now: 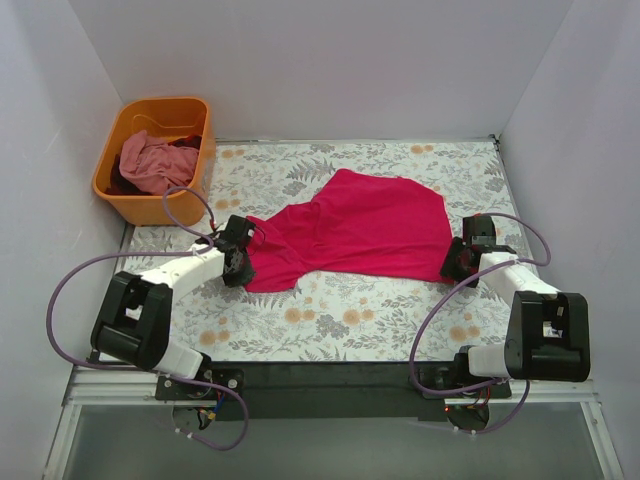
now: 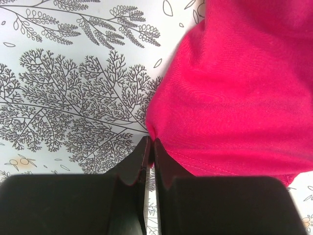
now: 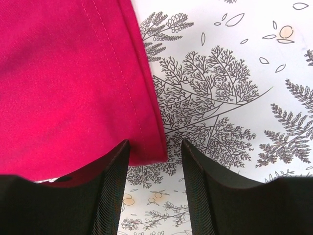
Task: Fold and stack the t-shirts
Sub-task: Flatten the tshirt out
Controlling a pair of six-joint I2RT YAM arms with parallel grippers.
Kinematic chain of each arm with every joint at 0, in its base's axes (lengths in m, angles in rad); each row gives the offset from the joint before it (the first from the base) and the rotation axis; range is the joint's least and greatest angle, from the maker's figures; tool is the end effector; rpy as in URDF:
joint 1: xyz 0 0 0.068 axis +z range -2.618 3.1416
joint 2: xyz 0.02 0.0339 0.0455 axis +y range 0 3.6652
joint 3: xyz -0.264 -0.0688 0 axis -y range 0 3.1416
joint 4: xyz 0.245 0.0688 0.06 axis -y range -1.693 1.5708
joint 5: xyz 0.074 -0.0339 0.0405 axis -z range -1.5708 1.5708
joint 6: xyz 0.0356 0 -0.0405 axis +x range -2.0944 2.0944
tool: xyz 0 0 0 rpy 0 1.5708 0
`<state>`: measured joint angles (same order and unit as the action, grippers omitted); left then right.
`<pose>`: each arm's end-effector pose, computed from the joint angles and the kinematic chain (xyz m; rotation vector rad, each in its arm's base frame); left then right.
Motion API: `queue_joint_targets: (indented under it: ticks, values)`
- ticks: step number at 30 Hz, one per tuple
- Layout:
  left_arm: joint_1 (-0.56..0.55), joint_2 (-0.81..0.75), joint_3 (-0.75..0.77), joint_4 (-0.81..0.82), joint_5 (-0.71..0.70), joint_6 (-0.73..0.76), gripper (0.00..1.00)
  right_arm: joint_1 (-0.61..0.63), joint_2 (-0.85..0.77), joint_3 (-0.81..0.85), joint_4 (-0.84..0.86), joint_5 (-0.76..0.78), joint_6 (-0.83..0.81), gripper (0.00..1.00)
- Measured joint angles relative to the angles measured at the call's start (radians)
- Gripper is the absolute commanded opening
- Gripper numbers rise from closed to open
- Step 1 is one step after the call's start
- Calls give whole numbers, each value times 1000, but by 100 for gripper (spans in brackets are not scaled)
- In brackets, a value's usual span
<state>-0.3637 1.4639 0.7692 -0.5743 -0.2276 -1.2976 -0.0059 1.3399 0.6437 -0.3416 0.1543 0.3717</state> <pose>0.2372 -0.0817 0.1615 -1.2900 2.4519 -0.0975 0.2415 -0.0069 0.1654 0.5397 2.5335 -0.0683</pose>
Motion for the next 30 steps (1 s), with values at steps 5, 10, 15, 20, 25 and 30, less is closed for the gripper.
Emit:
queue_joint_targets:
  ticks: [5, 10, 15, 20, 25, 30]
  values:
    - [0, -15, -2, 3, -6, 0, 0, 0, 0, 0, -2, -14, 15, 44]
    - [0, -38, -3, 3, -13, -1, 0, 0, 0, -1, -8, -41, 27, 24]
    - [0, -54, -3, 2, -12, -6, 0, 0, -3, -5, -16, -61, 46, 1]
    - [24, -42, 106, -58, 0, -6, 0, 0, -4, 58, -89, -64, 47, 1]
    - [129, 42, 483, -135, 19, 6, 0, 1, -4, 370, -196, -48, 42, 1]
    - [188, 113, 967, -209, -11, 20, 0, 2, -8, 767, -226, -39, 32, 1]
